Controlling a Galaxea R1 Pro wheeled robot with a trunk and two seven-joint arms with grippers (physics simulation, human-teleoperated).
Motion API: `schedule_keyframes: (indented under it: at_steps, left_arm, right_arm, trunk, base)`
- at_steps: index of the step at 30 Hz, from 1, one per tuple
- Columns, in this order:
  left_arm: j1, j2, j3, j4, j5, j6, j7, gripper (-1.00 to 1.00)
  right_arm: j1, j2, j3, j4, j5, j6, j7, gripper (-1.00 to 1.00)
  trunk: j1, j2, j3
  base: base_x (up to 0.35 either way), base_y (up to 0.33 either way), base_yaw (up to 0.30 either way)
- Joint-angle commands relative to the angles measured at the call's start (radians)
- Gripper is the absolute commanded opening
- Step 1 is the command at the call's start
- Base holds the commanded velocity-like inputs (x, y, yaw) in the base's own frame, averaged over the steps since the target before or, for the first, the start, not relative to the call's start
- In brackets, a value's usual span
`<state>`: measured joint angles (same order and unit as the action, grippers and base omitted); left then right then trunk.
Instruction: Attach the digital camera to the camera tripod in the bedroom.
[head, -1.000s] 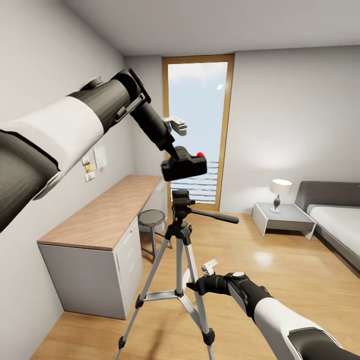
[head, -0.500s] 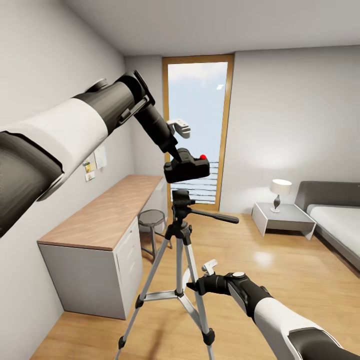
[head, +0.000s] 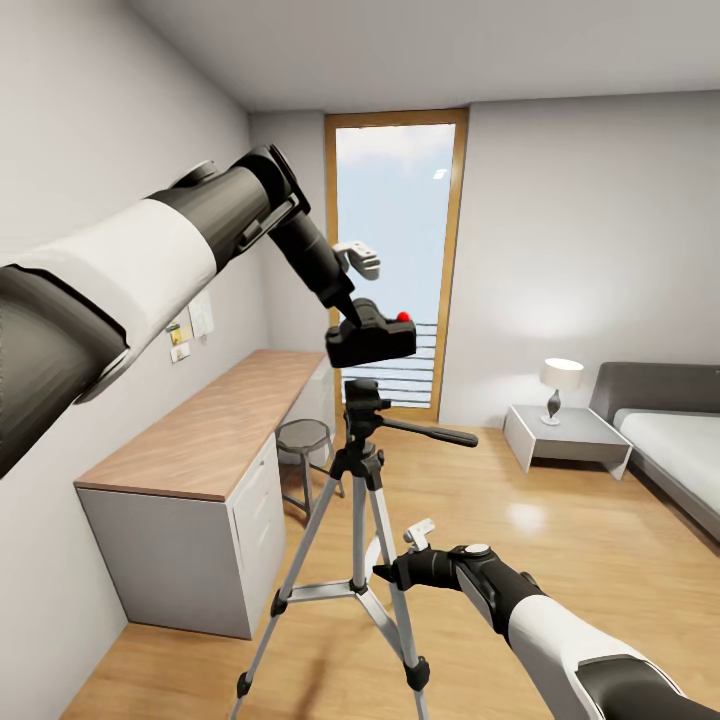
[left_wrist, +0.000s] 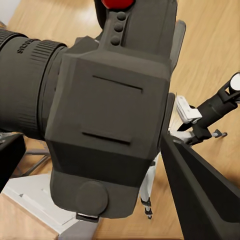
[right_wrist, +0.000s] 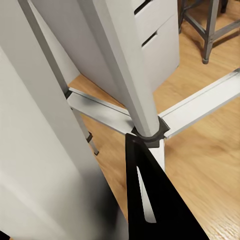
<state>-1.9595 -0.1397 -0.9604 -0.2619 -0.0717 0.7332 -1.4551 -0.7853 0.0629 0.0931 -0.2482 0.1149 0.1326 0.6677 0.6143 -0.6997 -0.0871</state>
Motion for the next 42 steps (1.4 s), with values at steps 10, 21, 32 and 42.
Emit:
schedule_keyframes:
  at_steps: [10,21,32,42]
  left_arm:
    - [-0.001,0.003,-0.095,0.001,-0.008,0.01,-0.007,-1.0]
    - [-0.001,0.002,-0.111,0.001,-0.008,0.009,-0.007,-1.0]
    - [0.0,0.001,-0.113,0.0,-0.008,0.009,-0.007,-1.0]
    - [0.003,-0.001,-0.112,0.0,-0.006,0.009,-0.006,-1.0]
  right_arm:
    - [0.0,0.0,-0.006,0.06,0.028,0.006,0.004,-1.0]
    - [0.0,0.0,-0.006,0.06,0.028,0.006,0.004,-1.0]
    - [0.0,0.0,-0.005,0.06,0.029,0.006,0.004,-1.0]
    - [0.0,0.001,-0.005,0.06,0.029,0.006,0.004,-1.0]
  trunk:
    - [0.0,-0.001,-0.002]
    - [0.0,-0.001,-0.002]
    - [0.0,-0.001,-0.002]
    - [0.0,-0.001,-0.002]
  base:
    - [0.0,0.0,0.0]
    - [0.0,0.0,0.0]
    - [0.0,0.0,0.0]
    - [0.0,0.0,0.0]
